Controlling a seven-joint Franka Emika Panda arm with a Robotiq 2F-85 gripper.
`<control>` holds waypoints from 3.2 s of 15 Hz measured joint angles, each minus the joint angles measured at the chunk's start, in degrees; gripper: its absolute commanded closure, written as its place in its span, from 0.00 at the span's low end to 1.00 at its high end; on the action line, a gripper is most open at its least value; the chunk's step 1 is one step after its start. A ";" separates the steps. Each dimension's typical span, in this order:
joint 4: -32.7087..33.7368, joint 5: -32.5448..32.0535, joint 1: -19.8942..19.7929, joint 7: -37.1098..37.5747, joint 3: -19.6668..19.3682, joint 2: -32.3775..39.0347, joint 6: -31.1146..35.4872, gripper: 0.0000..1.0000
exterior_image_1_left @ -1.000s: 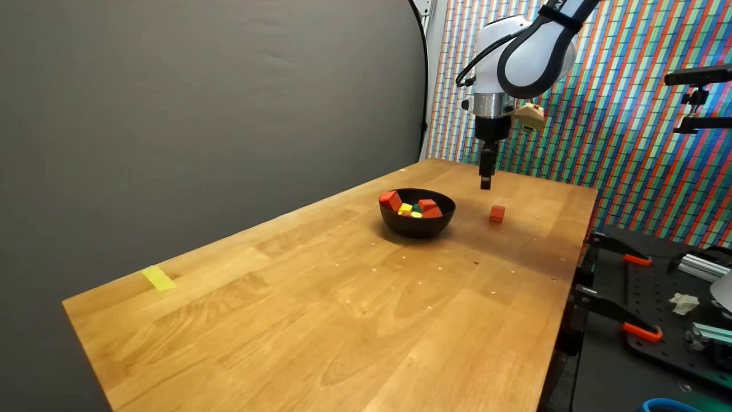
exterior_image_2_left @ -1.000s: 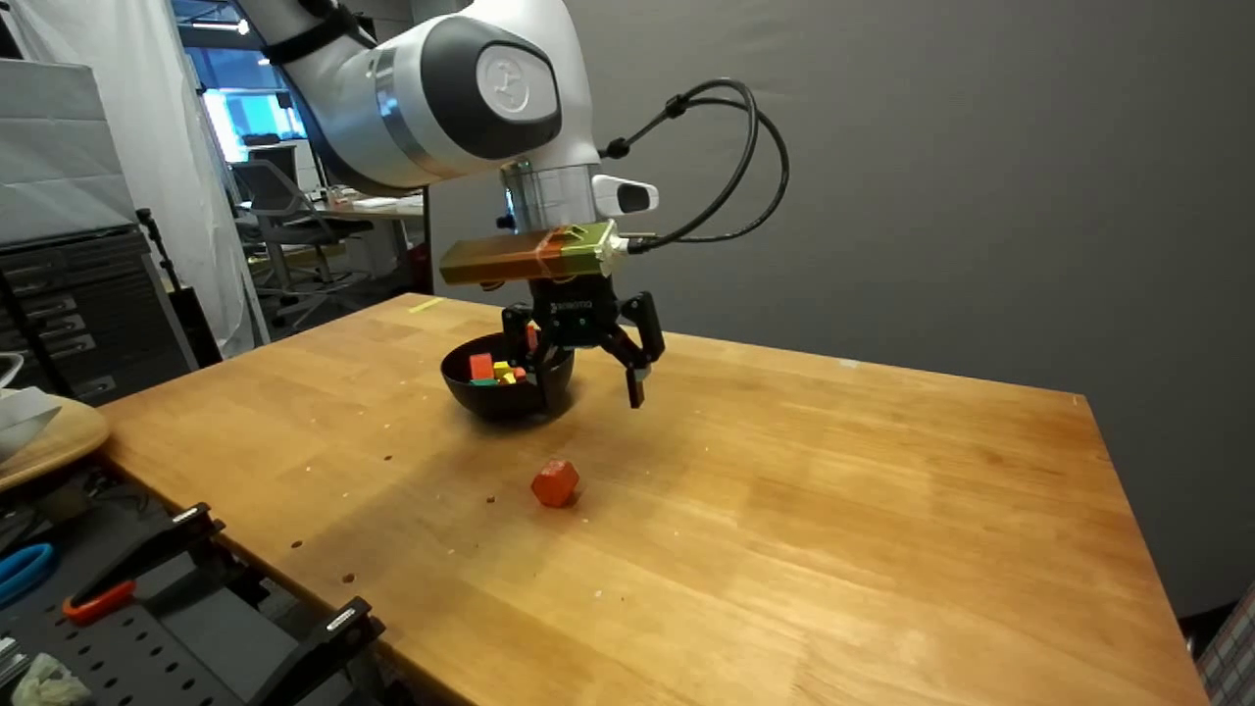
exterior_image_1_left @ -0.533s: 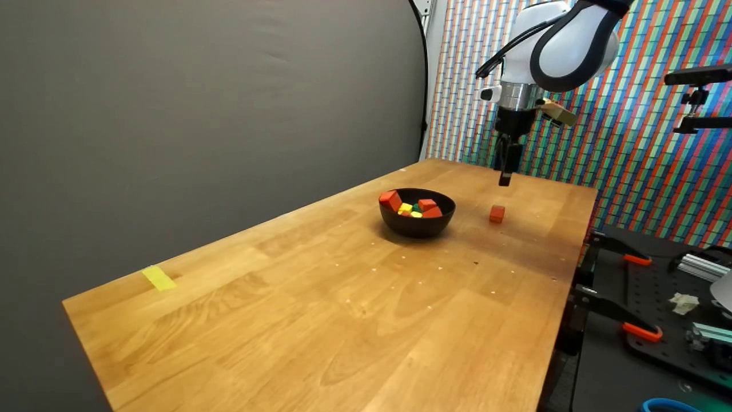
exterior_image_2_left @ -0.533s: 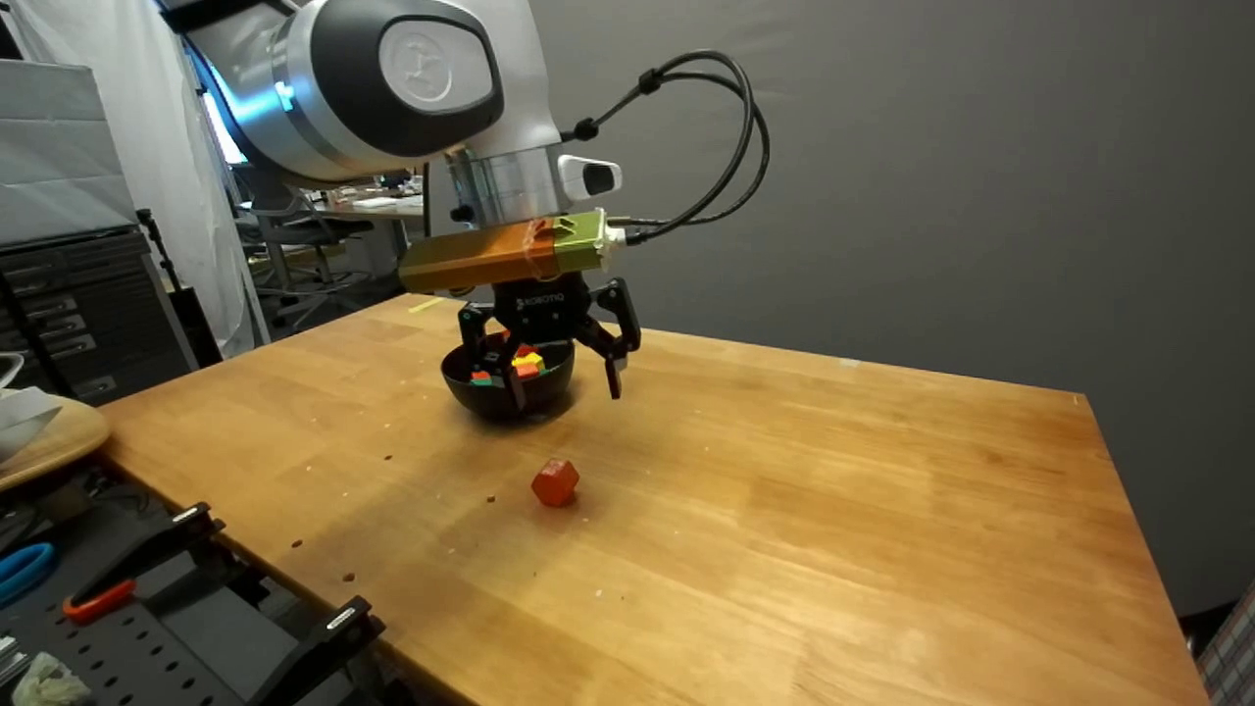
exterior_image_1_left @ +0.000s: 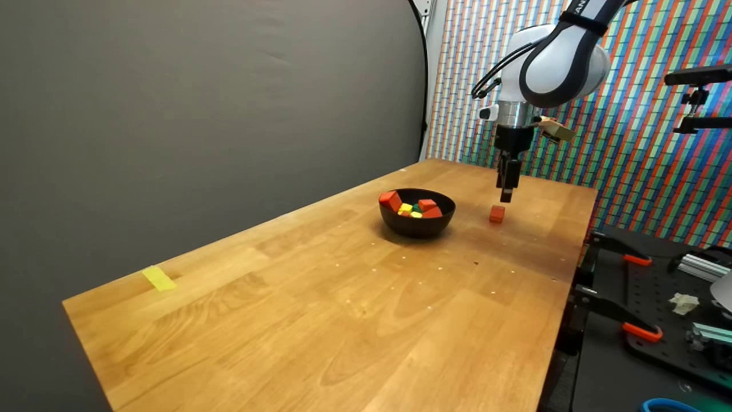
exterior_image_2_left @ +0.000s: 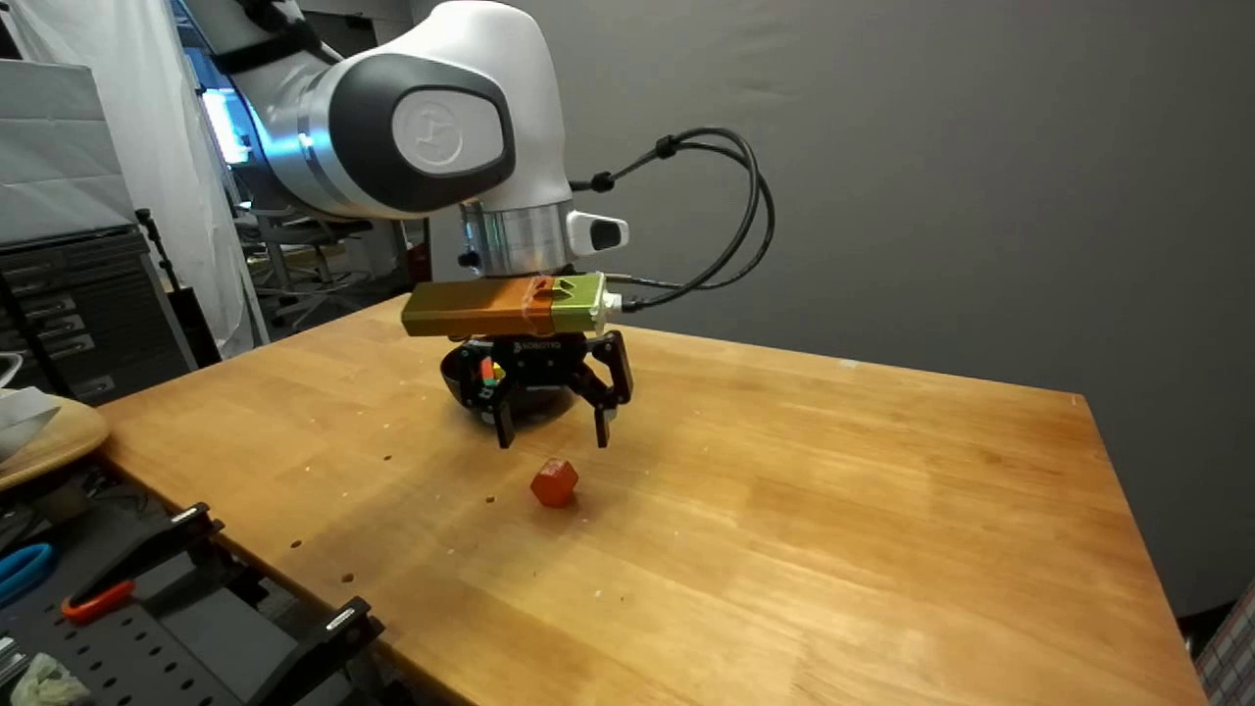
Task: Put the blocks in the bowl
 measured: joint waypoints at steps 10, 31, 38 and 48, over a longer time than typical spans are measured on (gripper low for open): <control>3.04 3.12 -2.85 -6.41 3.31 6.80 -2.89 0.39; 8.75 -6.10 -3.02 -10.03 2.41 7.81 -8.52 0.00; 10.90 -6.46 -2.58 -15.49 3.38 9.94 -13.56 0.25; 12.67 -10.48 0.48 -18.99 3.40 12.23 -14.89 0.85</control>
